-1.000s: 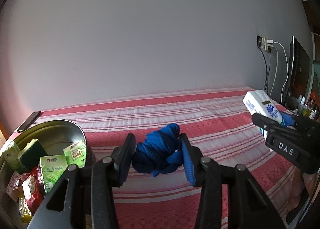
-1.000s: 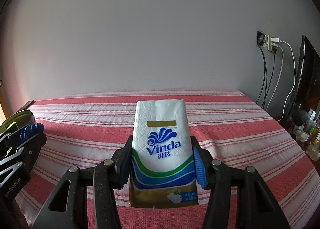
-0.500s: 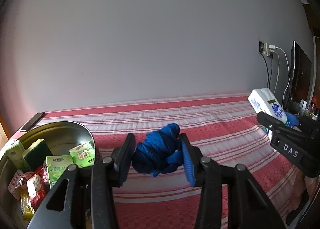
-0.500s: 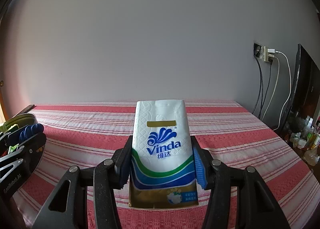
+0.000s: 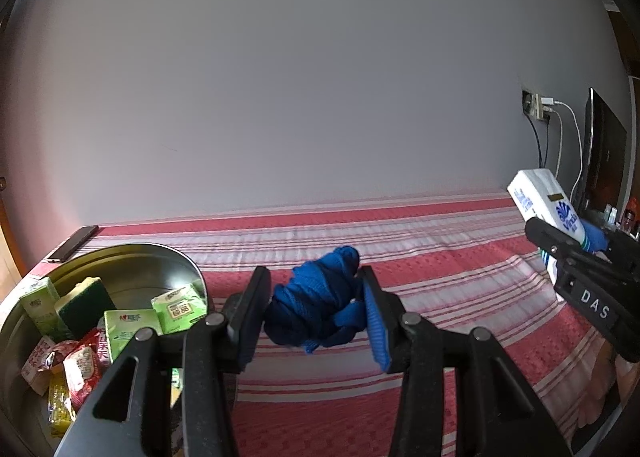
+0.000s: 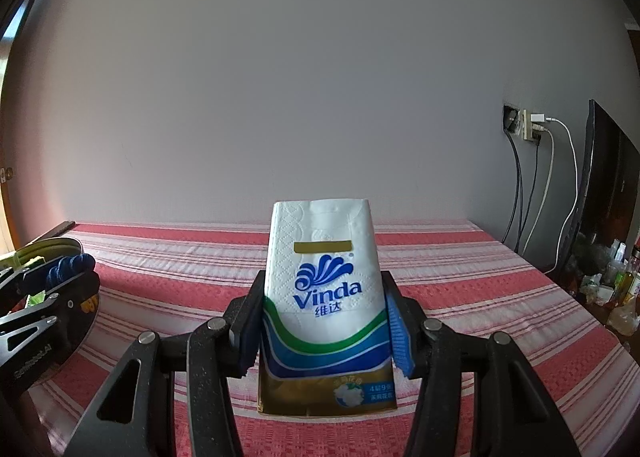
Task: Organize objects
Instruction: 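Carry the blue cloth with left tool over the tin while right tool carries Vinda pack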
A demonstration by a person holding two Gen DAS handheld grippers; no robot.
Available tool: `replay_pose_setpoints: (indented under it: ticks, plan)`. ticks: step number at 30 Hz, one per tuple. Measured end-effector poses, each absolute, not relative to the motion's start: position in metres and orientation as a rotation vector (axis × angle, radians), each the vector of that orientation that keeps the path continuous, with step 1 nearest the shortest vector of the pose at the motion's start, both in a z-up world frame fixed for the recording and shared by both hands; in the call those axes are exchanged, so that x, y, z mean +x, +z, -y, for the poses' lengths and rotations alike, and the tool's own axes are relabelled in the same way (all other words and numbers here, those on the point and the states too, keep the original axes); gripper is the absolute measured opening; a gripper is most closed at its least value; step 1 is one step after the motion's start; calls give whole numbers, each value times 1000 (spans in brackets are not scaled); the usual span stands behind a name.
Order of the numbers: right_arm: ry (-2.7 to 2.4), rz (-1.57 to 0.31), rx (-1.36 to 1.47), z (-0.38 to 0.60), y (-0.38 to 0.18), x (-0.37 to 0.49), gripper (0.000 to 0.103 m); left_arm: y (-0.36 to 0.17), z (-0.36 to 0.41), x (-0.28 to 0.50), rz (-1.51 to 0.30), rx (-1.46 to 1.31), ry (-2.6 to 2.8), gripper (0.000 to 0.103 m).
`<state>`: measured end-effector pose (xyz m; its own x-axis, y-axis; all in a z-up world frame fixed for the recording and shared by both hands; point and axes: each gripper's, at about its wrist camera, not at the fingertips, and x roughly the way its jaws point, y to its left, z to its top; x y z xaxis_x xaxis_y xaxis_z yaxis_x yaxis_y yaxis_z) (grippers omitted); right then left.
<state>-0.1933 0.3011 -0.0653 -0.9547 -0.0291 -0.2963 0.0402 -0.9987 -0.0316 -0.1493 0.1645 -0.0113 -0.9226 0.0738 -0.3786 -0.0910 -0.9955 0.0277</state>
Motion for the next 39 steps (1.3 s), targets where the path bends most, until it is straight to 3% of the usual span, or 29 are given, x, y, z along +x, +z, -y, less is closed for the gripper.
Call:
replay_pose_setpoints:
  ticks: [39]
  plan:
    - [-2920,-100,409,-244,-59,-184,55,-1,-114,-121,36,-510,3105,44]
